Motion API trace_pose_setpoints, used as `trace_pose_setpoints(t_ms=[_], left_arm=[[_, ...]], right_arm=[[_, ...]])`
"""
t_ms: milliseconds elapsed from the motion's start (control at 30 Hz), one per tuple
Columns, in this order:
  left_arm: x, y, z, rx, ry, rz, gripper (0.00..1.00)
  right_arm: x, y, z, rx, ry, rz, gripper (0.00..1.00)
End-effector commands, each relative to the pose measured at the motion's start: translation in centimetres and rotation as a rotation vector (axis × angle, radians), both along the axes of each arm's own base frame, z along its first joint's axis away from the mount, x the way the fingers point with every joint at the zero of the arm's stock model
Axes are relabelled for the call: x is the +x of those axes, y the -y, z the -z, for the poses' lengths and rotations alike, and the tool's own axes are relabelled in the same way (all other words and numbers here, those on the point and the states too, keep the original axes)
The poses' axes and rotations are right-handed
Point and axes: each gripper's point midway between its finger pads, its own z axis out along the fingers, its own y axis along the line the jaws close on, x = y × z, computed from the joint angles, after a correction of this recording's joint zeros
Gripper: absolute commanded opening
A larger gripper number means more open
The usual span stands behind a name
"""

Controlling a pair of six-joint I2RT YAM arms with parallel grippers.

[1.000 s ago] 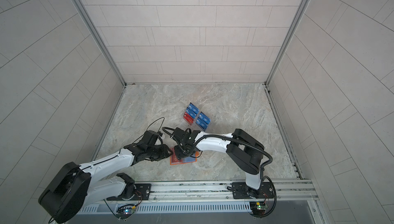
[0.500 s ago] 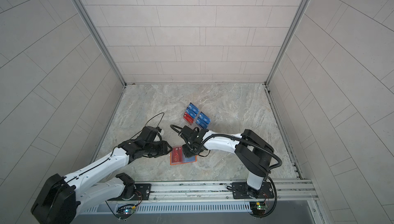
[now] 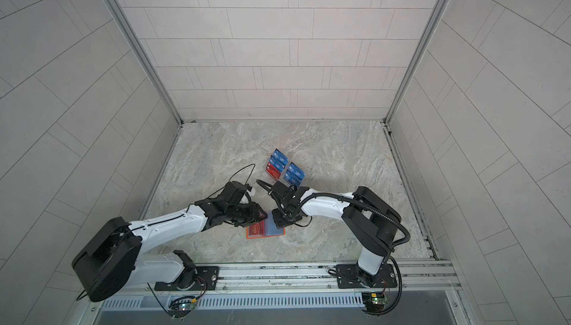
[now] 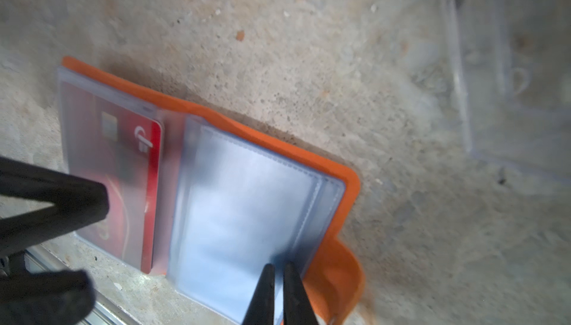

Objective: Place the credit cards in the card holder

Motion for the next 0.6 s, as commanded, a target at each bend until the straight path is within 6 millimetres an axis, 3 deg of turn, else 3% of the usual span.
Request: trace_pose_setpoints(t_ms=[0, 200, 567], left_arm=[[0.7, 1.4, -0.7, -0.051, 0.016, 0.014, 0.42], [0.5, 2.0, 0.4, -0.078, -0.009, 0.029, 0.41], [-0.2, 1.1, 2.8, -0.035, -0.051, 0.013, 0.41]], right_arm=[[0.0, 0.6, -0.1, -0.009, 0.008, 0.011, 0.12], [0.0, 0.9, 0.3, -0.017, 0.001, 0.018, 0.11], [0.0, 1.0, 0.4, -0.024, -0.003, 0.023, 0.1]])
